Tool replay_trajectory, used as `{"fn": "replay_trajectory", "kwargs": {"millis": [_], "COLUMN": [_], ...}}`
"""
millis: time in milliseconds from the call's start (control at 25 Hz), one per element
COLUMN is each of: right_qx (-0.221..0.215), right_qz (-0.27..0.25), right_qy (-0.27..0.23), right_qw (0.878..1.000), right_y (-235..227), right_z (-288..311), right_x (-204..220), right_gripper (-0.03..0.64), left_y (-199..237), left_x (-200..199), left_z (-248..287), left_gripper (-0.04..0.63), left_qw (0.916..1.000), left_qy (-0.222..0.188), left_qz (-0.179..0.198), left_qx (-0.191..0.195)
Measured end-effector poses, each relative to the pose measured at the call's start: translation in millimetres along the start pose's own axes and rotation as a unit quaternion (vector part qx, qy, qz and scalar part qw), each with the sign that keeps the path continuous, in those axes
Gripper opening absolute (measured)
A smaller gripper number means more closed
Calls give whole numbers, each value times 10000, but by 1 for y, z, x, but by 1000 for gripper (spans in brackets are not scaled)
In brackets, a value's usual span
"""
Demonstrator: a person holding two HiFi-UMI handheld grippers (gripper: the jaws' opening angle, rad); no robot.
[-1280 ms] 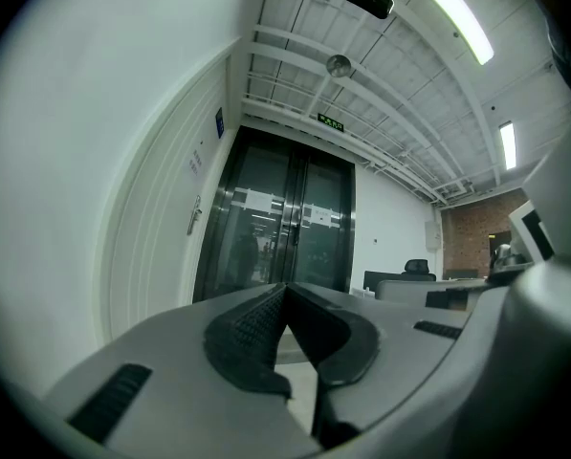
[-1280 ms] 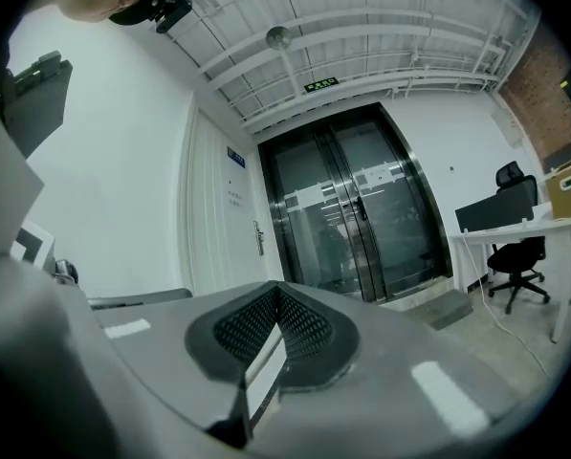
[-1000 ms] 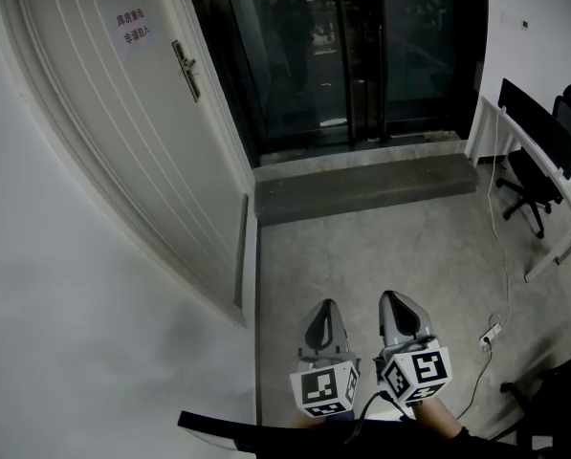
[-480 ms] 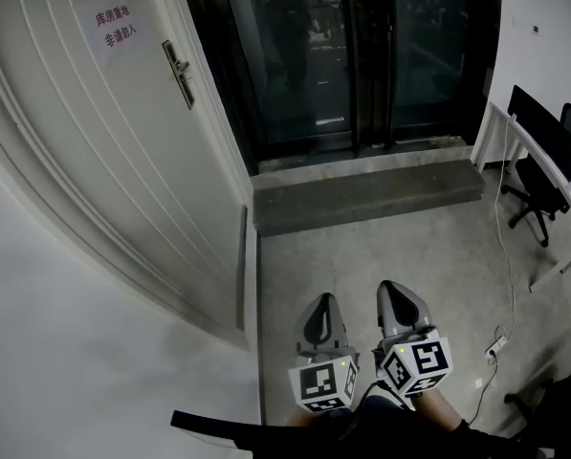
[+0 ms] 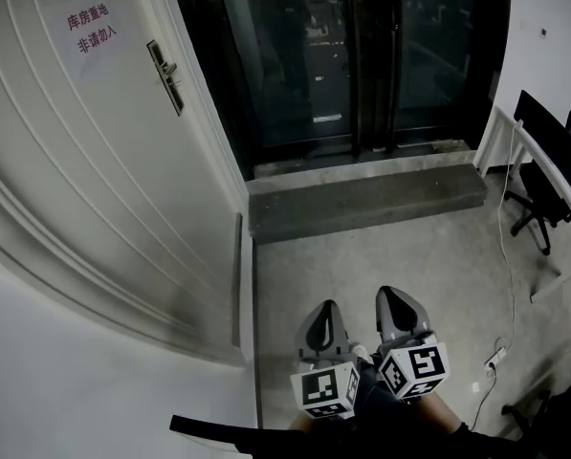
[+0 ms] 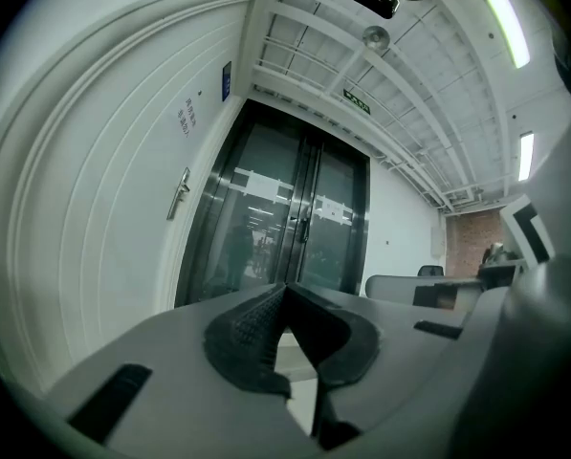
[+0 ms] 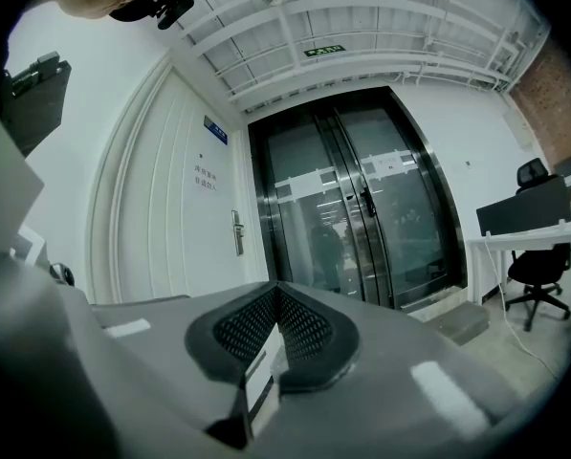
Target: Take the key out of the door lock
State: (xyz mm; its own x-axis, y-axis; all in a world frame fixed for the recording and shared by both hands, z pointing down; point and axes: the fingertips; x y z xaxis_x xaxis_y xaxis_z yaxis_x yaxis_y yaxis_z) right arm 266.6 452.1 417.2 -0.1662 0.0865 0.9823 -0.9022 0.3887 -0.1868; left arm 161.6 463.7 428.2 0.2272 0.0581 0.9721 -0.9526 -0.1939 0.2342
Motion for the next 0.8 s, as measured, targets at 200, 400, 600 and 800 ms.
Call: {"fn": "replay_trajectory", "kwargs": {"millis": [200,400,600,800], "right_qx": [-204,-336,-383,-405], "right_qz": [-6,-108,-106,-37], "right_qy": [30,-142,-176,-145], "right_qw": [9998,9993,9991,9991], "right_y": [-22,-56,-94,-117], "right_z": [61,125,171,203], "right_x": [-11,-40,-51,-49], "right_gripper": [2,2,2,2], "left_y": [12,12,6,-3], "left_x": [-6,-30,-33,-29], "left_z": [59,130,190,229], "left_gripper": [-2,0,-2,-1], "left_qw": [9998,9993,9991,9994], "left_qy": [2,-241,-296,-291], "left_qz": [7,110,105,166], "left_qx": [-200,-260,-284,-119]}}
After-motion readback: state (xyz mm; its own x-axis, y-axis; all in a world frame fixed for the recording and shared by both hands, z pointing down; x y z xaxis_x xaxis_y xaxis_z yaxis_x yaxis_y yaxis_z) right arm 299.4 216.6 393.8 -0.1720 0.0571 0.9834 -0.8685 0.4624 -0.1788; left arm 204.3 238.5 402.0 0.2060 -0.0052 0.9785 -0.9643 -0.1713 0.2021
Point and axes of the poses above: the fingertips, and each gripper's own axes: z forward along the fingers, y to its left, x out of its underside
